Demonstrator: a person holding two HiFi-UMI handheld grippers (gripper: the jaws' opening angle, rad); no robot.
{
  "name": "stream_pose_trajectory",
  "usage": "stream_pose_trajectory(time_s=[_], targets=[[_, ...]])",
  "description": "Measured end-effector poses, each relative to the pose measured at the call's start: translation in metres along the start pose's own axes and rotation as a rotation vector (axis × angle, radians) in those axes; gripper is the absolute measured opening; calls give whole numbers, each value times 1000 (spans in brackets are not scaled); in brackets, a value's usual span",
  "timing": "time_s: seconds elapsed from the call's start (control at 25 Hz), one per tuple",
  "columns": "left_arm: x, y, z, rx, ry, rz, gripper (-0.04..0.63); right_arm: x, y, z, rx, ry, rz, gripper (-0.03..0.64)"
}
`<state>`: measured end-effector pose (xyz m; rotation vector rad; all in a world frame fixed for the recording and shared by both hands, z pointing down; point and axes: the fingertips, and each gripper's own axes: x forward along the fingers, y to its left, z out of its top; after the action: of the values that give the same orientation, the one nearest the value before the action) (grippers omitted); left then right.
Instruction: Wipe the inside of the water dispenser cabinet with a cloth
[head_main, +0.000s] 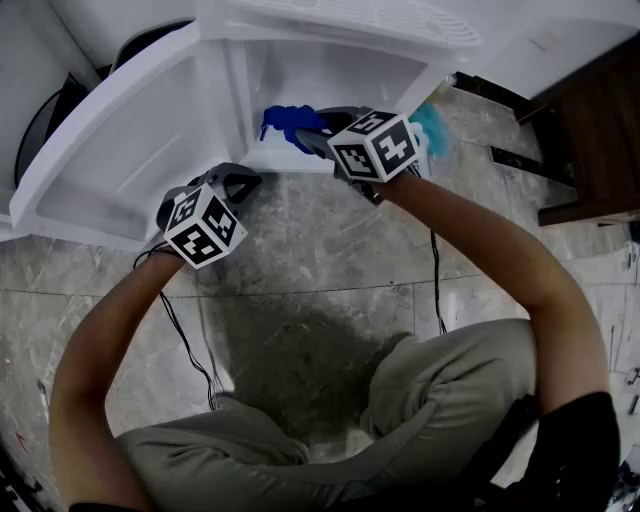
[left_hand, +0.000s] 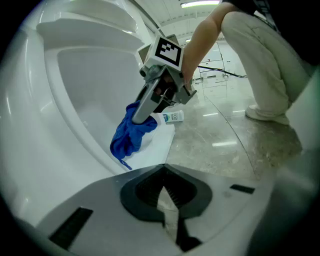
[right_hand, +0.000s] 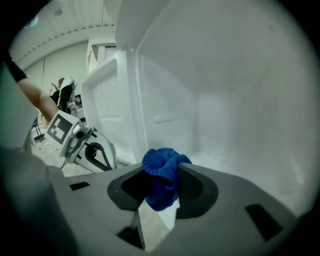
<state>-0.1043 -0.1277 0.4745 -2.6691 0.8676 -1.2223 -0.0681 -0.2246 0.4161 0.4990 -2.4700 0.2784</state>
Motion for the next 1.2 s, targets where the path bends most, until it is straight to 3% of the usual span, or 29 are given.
stream_pose_trajectory(time_s=[0.4,0.72,0.96,1.2], targets=[[-1,7,-10,-22,-11,3,6,50,-49,12,-92,64,-192,112],[-18,-5,-46,-75,32,-9,8,106,-80,25,-147,74,-265,115],[-32,-6,-65,-96,57,2,8,130,-94,35,-162,83,-292,123],[-26,4,-62,-95,47,14,8,124,-83,30,-128,70,-213,123]])
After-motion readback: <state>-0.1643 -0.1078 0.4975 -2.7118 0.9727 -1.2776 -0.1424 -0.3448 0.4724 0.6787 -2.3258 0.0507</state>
